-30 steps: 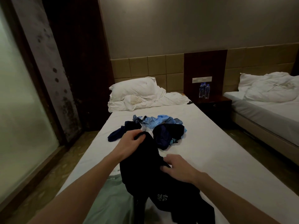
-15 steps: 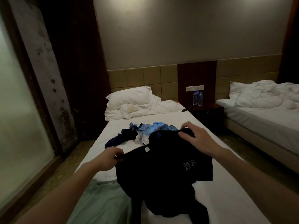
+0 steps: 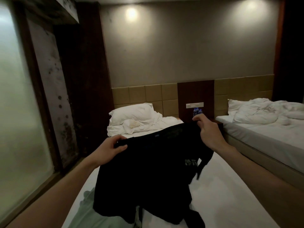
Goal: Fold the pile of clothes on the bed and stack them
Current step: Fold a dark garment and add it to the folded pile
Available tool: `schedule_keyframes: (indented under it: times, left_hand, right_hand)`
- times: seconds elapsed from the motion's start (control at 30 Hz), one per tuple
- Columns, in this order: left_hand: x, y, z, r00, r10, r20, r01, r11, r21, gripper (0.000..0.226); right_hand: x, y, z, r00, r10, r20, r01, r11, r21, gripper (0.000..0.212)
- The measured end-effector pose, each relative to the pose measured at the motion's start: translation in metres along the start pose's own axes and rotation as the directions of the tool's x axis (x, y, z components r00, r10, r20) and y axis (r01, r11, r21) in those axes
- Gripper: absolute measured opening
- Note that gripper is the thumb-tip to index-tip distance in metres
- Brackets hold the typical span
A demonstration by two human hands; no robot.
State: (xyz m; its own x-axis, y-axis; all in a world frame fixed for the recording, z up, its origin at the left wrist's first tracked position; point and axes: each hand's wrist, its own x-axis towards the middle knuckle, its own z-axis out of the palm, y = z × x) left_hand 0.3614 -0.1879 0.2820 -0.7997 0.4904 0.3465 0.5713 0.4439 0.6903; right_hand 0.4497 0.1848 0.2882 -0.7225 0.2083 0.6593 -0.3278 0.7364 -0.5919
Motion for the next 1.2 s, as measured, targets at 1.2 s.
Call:
schedule_keyframes:
  times: [1.2]
  left_hand:
    - [0.219, -0.132, 0.119, 0.899, 0.073, -0.432, 0.178, 0.84, 0.513, 0.028]
  right_hand:
    - [0.139, 0.187, 0.11, 0.96, 0.277, 0.029, -0.254, 0.914, -0.317, 0.028]
